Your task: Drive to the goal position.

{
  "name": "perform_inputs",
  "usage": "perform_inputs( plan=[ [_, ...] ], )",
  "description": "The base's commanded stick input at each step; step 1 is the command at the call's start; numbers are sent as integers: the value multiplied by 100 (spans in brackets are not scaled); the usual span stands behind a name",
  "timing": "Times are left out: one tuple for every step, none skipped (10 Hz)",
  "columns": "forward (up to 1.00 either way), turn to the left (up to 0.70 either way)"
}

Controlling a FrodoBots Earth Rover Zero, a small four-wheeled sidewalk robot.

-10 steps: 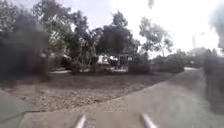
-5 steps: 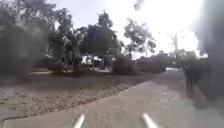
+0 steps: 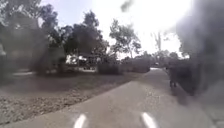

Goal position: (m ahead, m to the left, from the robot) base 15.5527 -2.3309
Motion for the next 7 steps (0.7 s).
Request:
perform_inputs(
  plan=[
    [0, -25],
    [0, -25],
    [0, -25],
    [0, -25],
    [0, -25],
    [0, 0],
    [0, 0]
  ],
)
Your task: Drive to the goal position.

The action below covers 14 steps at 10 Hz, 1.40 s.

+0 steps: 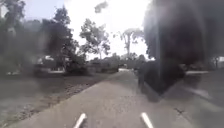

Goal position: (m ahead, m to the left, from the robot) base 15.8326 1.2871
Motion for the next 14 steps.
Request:
perform_inputs(
  plan=[
    [0, 0],
    [0, 0],
    [0, 0],
    [0, 0],
    [0, 0],
    [0, 0],
    [0, 0],
    [50, 0],
    [50, 0],
    [50, -11],
    [50, -31],
    [50, -45],
    [50, -42],
    [50, -39]
  ],
)
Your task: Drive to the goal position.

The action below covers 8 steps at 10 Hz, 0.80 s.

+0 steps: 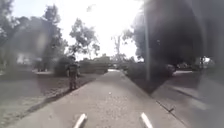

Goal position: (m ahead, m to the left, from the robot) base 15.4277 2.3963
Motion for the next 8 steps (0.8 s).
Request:
perform_inputs(
  plan=[
    [50, -24],
    [50, -7],
    [50, 0],
    [50, 0],
    [50, 0],
    [50, 0],
    [50, 0],
    [50, -32]
  ],
)
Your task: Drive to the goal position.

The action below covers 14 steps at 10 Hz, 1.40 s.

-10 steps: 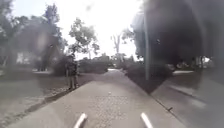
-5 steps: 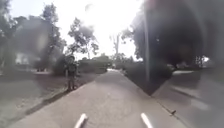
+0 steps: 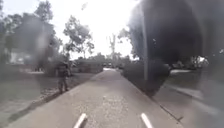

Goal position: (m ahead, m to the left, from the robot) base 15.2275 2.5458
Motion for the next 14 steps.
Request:
perform_inputs(
  plan=[
    [50, -37],
    [50, 0],
    [50, 0],
    [50, 0],
    [50, 0],
    [50, 0],
    [50, 0],
    [50, 0],
    [50, 0],
    [50, 0],
    [50, 0],
    [50, 0],
    [50, 0],
    [50, -13]
  ],
)
